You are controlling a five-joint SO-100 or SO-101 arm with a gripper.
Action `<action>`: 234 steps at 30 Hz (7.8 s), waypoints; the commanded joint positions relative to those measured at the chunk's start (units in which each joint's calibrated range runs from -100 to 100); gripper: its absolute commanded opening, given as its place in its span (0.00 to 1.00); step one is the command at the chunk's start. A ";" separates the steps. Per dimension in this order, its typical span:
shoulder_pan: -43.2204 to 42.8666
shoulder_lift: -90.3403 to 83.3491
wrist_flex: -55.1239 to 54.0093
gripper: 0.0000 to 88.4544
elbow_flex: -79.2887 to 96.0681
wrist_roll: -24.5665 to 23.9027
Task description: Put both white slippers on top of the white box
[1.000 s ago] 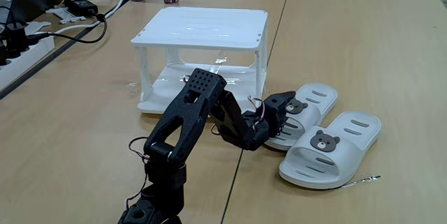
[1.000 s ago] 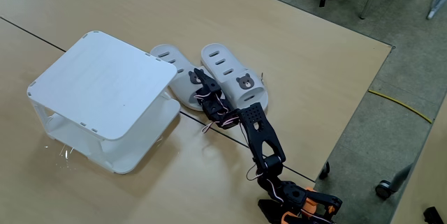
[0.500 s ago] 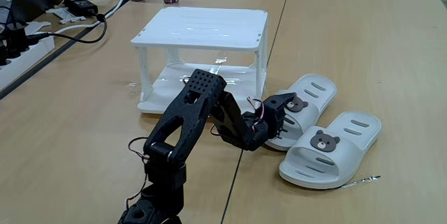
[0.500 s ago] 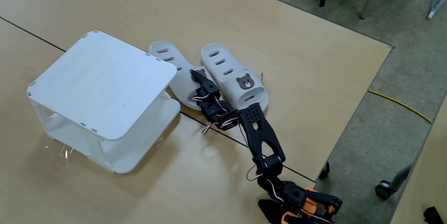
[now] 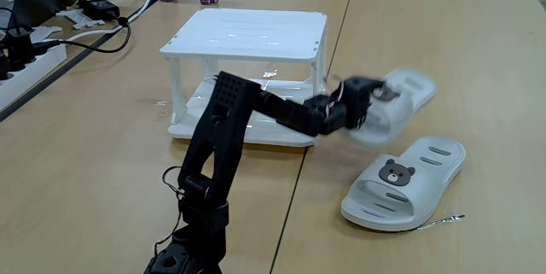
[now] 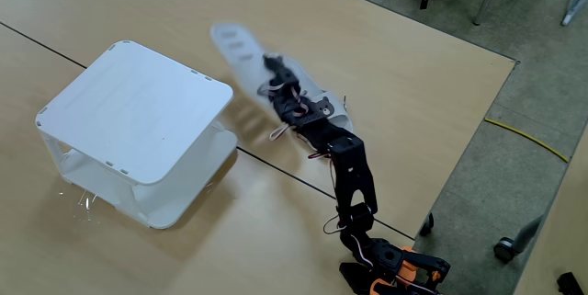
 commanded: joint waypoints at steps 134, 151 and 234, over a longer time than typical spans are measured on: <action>-36.63 -67.03 24.43 0.31 29.41 0.42; -36.46 -105.06 27.02 0.01 56.66 0.42; 11.89 9.37 -34.24 0.20 25.26 0.42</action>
